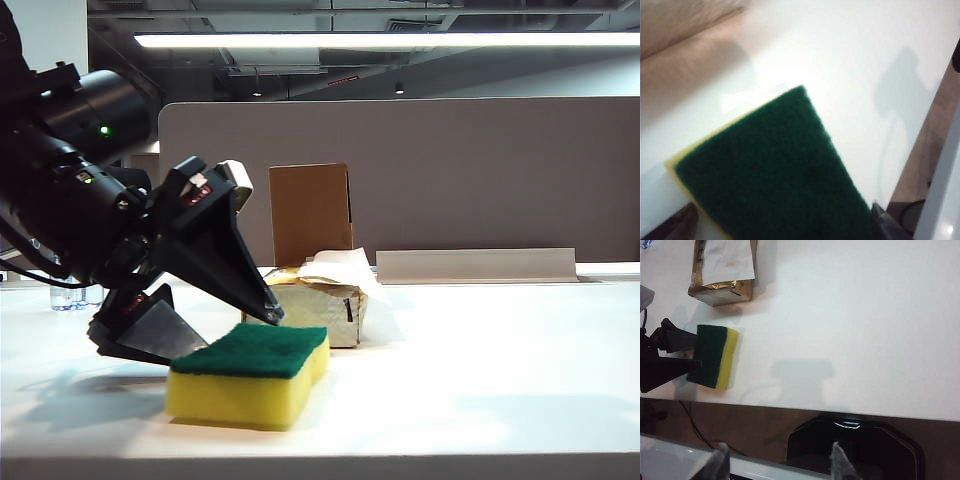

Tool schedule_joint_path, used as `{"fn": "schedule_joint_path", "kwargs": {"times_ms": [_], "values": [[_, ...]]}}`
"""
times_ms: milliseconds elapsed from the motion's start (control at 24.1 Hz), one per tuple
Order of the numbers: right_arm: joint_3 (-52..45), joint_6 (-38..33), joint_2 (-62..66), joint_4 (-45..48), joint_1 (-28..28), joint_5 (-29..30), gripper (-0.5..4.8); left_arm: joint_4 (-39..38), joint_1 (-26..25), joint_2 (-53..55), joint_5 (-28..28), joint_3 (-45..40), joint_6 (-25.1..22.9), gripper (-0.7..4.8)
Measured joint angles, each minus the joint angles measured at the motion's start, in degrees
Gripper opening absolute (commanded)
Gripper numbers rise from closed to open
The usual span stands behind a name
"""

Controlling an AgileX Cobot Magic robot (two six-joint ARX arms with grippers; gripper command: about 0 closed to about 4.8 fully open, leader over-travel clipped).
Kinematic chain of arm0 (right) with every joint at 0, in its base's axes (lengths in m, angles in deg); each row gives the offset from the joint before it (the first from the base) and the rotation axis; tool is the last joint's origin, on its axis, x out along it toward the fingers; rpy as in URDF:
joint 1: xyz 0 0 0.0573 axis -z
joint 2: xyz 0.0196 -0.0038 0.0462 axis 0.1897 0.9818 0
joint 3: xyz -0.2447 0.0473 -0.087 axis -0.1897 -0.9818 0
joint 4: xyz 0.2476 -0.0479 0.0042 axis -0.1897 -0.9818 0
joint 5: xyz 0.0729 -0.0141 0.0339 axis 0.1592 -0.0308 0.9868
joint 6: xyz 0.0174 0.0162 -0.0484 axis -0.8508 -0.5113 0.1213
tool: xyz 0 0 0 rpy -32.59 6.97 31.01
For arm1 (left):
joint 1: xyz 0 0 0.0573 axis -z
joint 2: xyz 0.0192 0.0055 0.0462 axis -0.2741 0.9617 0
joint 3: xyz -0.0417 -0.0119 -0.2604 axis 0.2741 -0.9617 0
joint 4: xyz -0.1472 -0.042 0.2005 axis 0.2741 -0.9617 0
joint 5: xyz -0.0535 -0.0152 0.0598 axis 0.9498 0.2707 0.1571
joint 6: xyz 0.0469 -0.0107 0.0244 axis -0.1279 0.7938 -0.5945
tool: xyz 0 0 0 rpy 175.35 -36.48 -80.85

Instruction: Move the sponge from right to left to wipe the table, avoiding obstacles on the table, and finally reaching the bottle of mineral water.

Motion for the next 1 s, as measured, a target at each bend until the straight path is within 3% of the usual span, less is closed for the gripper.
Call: {"fn": "schedule_joint_path", "kwargs": {"times_ms": [125, 166, 208, 249, 291, 332, 374, 498, 581, 997], "values": [[0.00, 0.00, 0.00, 0.00, 0.00, 0.00, 2.39, 1.05, 2.14, 0.04, -3.76, 0.13, 0.24, 4.79], [0.00, 0.00, 0.00, 0.00, 0.00, 0.00, 2.39, 1.20, 2.40, 0.04, -4.33, 0.15, 0.24, 4.50], [0.00, 0.00, 0.00, 0.00, 0.00, -0.02, 2.39, 1.31, 3.08, 0.09, -5.33, 0.26, 0.24, 3.89], [0.00, 0.00, -0.02, 0.00, 0.00, 0.00, 2.39, 1.31, 3.45, 0.09, -5.92, 0.33, 0.22, 2.68], [0.00, 0.00, 0.00, 0.00, 0.00, 0.00, 2.39, 1.33, 3.63, 0.17, -7.15, 0.35, 0.17, 1.84], [0.00, 0.00, -0.02, 0.00, 0.00, 0.00, 2.39, 1.09, 3.65, 0.46, -7.50, 0.33, 0.22, 1.23], [0.00, 0.00, 0.00, 0.00, 0.00, -0.02, 2.39, 0.44, 3.56, 0.68, -7.74, 0.24, 0.35, 0.98], [0.00, 0.00, 0.00, 0.00, 0.00, -0.02, 2.39, -0.37, 3.58, 0.74, -7.65, 0.09, 0.61, 0.76], [0.00, 0.00, 0.00, 0.02, 0.00, 0.00, 2.38, -0.70, 3.58, 0.74, -7.56, 0.09, 0.66, 0.00], [0.00, -0.22, 0.00, 0.13, 0.00, -0.02, 2.38, -1.05, 3.58, 0.74, -8.20, 0.11, 0.61, -0.06]]}}
